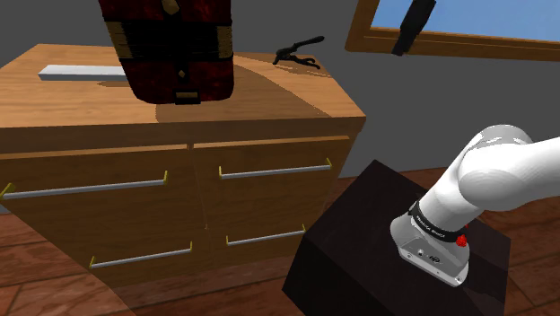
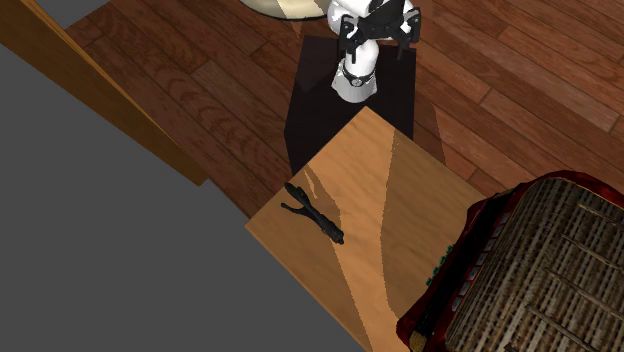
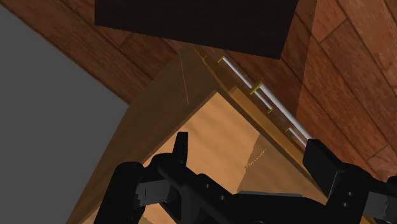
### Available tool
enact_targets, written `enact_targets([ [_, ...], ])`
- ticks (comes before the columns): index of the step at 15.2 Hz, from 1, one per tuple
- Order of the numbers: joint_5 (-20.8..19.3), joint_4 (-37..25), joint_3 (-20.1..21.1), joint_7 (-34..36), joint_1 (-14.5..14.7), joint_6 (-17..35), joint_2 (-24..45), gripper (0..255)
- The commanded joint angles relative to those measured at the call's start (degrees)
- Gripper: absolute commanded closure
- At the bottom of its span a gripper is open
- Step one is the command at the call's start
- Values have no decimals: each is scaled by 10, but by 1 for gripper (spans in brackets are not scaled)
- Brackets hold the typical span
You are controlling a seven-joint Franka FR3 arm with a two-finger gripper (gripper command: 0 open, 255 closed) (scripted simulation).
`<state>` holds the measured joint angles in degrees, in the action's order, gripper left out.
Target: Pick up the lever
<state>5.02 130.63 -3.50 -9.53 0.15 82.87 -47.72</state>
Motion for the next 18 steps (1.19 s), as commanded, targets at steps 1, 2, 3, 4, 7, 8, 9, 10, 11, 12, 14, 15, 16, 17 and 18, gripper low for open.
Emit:
enact_targets([
  [1, 0, 0, 0, 0, 0, 0, 0, 0],
  [2, -8, -12, -8, -20, 4, 6, 23, 0],
  [3, -16, -24, -16, -39, 8, 12, 47, 0],
  [4, -23, -38, -23, -58, 13, 17, 71, 0],
  [7, -41, -83, -43, -114, 26, 29, 144, 0],
  [8, -46, -100, -49, -133, 30, 33, 169, 0],
  [9, -50, -117, -55, -151, 34, 35, 193, 0],
  [10, -54, -135, -60, -170, 37, 38, 218, 0],
  [11, -57, -154, -65, -188, 41, 39, 243, 0],
  [12, -60, -174, -69, -206, 44, 41, 268, 0],
  [14, -64, -215, -77, -242, 49, 41, 319, 0],
  [15, -65, -237, -80, -259, 51, 41, 344, 0],
  [16, -66, -260, -82, -277, 53, 40, 370, 0],
  [17, -67, -284, -84, -294, 55, 38, 396, 0],
  [18, -68, -309, -85, -311, 56, 36, 422, 0],
])
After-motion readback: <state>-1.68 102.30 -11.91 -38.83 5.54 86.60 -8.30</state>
